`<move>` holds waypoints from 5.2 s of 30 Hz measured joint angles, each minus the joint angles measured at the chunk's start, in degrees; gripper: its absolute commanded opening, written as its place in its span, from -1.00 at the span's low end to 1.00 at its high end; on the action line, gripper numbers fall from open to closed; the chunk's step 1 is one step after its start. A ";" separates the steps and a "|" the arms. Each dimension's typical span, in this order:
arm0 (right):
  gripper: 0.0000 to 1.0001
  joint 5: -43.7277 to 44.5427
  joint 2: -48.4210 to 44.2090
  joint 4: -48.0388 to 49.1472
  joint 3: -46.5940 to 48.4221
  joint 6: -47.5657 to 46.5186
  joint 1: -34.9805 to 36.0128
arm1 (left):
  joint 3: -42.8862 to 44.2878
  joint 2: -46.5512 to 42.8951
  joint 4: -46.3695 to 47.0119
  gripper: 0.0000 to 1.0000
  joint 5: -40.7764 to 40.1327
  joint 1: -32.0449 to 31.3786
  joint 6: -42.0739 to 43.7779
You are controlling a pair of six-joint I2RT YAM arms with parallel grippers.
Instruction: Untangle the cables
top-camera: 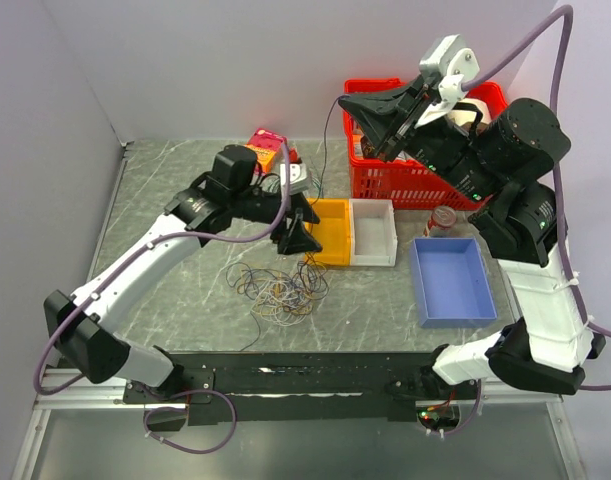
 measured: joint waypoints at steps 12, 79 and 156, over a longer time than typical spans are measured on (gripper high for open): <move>-1.00 2.80 -1.38 0.61 -6.10 0.02 -0.68 | 1.33 2.58 1.99 -0.98 -4.79 -0.48 -5.70; 0.03 -22.16 12.31 35.91 -77.00 24.52 -3.15 | 56.92 -4.31 -12.07 -0.98 -48.52 7.65 -11.78; 0.99 -6.78 9.16 29.68 -77.05 26.16 4.57 | 64.41 -1.11 -8.15 -0.98 -55.21 7.65 -8.39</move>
